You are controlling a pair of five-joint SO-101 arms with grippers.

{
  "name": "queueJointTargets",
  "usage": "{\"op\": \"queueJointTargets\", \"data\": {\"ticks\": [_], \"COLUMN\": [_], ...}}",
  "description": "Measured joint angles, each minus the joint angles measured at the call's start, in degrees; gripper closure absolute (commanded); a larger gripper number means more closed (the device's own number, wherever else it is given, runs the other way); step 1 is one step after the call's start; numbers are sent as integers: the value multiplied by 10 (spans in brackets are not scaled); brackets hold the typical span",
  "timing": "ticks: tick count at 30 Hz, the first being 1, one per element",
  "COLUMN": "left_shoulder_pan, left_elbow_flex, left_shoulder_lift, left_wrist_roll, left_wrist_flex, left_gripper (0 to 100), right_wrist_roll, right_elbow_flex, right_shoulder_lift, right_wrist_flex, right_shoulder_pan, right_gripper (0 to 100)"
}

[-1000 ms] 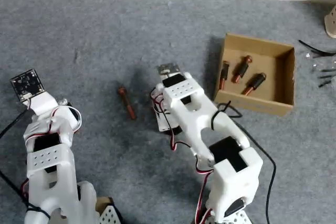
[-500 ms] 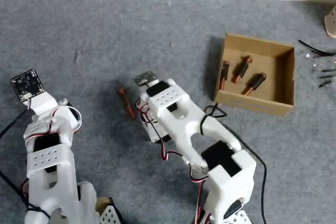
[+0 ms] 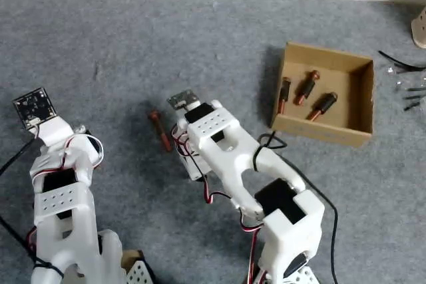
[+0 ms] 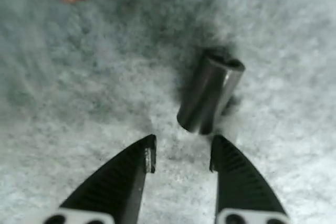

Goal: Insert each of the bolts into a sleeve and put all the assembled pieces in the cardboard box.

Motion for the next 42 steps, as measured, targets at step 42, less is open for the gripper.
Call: {"op": "queueJointTargets", "data": {"ticks": [42], "left_shoulder_pan": [0], "left_elbow_flex": [0], "left_shoulder_lift": [0], "left_wrist_roll": [0], "left_wrist_flex": [0], "left_gripper": [995], "right_wrist_roll": [3], "right_elbow_flex": [101], "right_shoulder_lift": [-51], "right_wrist_flex": [-185], "right_shoulder_pan": [80], "right_gripper": [993]}}
